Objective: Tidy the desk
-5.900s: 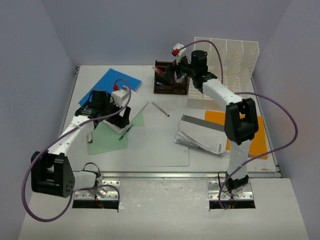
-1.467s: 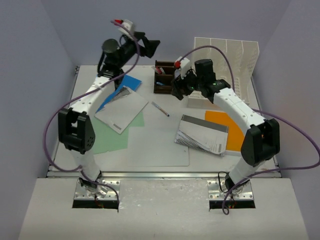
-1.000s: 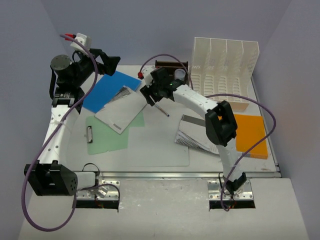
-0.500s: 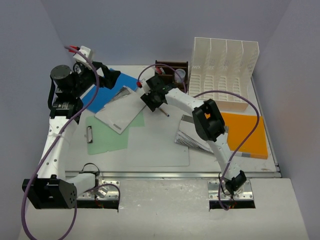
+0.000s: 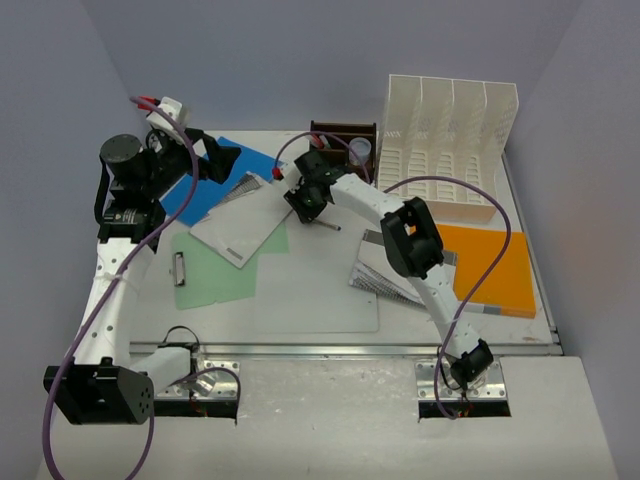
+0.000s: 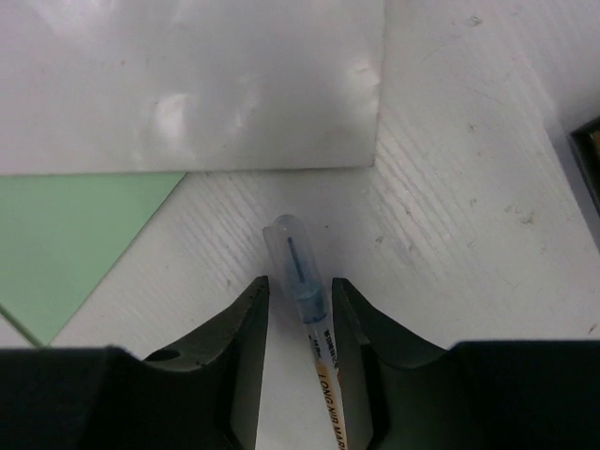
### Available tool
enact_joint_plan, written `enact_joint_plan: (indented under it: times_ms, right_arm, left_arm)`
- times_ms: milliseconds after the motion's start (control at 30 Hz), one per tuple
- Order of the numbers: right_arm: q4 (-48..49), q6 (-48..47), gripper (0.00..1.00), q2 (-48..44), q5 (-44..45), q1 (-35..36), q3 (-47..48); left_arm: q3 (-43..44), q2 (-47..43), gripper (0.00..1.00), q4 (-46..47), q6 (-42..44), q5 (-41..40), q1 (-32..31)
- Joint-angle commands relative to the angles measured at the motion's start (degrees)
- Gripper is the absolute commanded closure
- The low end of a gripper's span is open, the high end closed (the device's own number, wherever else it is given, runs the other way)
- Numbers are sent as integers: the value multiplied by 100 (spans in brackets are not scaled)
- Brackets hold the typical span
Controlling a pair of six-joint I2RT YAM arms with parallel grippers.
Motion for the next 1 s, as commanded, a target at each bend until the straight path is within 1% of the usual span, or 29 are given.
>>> enact_joint_plan:
  times_ms: [0,167,200,400,467,500,533,600,633,700,800,867,933,967]
  right_arm:
    - [-1259,-1405,70,-51,-219,189,253]
    - [-2071,-2591,72,-231,103,339,89]
    - [-2222,-2699,72,-239,160,378,74]
    - [-2369,-3448,79,-256,608,584,-64]
    - [-2247,-3614,73,-269,734,704,-140]
    - [-2215,-3703,69,-274,805,756,-162]
    - [-2173,-3803,62,-270,932,846,-184]
    - [-2073,-3879,54,-255,1034,972,-170]
    - [-2056,-3924,51,-215,1095,1074,-104]
    - [-2101,-3996,50,-66,1135,1159,59]
    - [-2239,-4056,51,124,1096,1263,308]
    - [-2215,-4113,54,199,1078,1283,292]
    - [-2185,-4180,61,309,1078,1290,277]
    - [-2219,-4197,67,343,1071,1290,305]
  left_arm:
    - [-77,-131,6,133,101,-28,10]
    - [-113,-113,6,176,67,44,18]
    - [-114,-113,6,168,67,51,18]
    - [-148,-148,6,91,84,51,27]
    - [-149,-170,6,51,106,51,18]
    - [-149,-179,5,34,119,47,18]
    - [-149,-183,5,16,136,38,18]
    - [-152,-187,5,-2,149,21,18]
    - [-157,-192,5,-8,153,17,18]
    - [-159,-194,5,-17,149,26,18]
    - [-184,-207,4,-19,178,22,18]
    - [-196,-231,4,-28,204,2,18]
    - [-218,-261,3,-50,241,-35,18]
    - [-219,-269,3,-65,249,-44,18]
